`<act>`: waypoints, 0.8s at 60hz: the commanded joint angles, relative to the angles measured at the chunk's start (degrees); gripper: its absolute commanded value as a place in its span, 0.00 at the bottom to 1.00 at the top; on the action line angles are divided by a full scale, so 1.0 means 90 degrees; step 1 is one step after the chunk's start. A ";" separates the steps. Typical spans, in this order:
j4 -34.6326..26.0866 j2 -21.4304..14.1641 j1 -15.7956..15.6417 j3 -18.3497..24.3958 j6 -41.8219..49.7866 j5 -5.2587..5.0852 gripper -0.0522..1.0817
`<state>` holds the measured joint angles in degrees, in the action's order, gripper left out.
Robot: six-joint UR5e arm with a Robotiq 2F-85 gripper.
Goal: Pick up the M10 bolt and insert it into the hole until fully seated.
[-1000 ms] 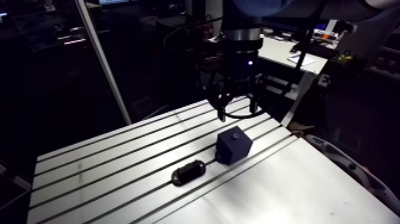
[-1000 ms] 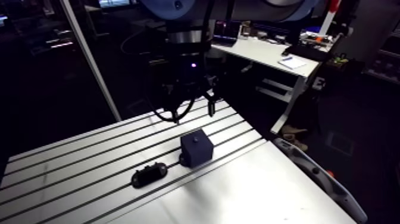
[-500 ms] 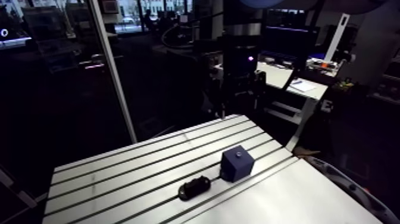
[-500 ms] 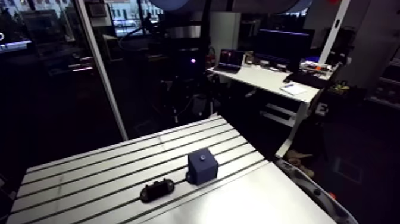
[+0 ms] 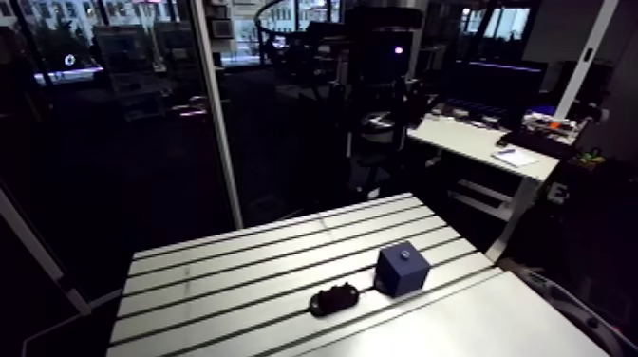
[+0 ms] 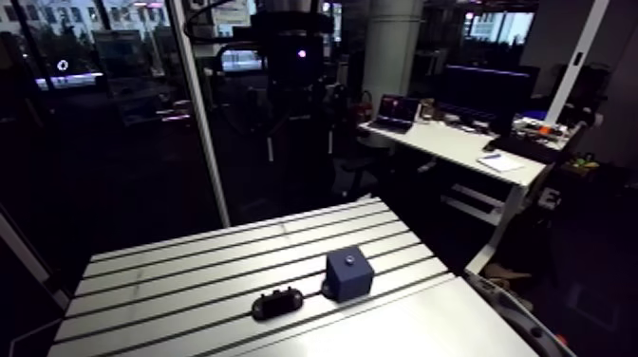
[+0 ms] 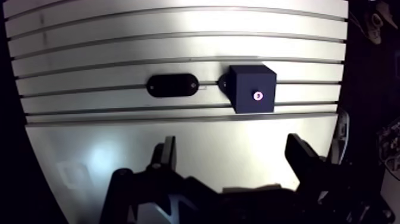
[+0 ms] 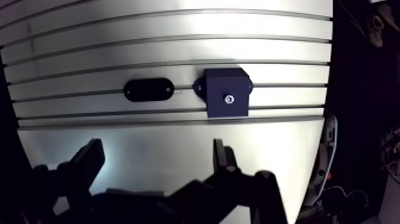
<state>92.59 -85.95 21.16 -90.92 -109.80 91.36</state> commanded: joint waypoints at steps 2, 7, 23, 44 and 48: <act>-0.0221 0.0120 -0.0618 0.0716 0.0424 -0.0136 0.05; -0.0367 0.0149 -0.0686 0.0867 0.0538 -0.0119 0.05; -0.0796 0.0335 -0.0814 0.1429 0.0730 -0.0098 0.05; -0.0791 0.0502 -0.0866 0.1404 0.0721 -0.0029 0.05; -0.0781 0.0502 -0.0866 0.1415 0.0720 -0.0038 0.05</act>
<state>85.56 -81.81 13.46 -78.38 -103.30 90.94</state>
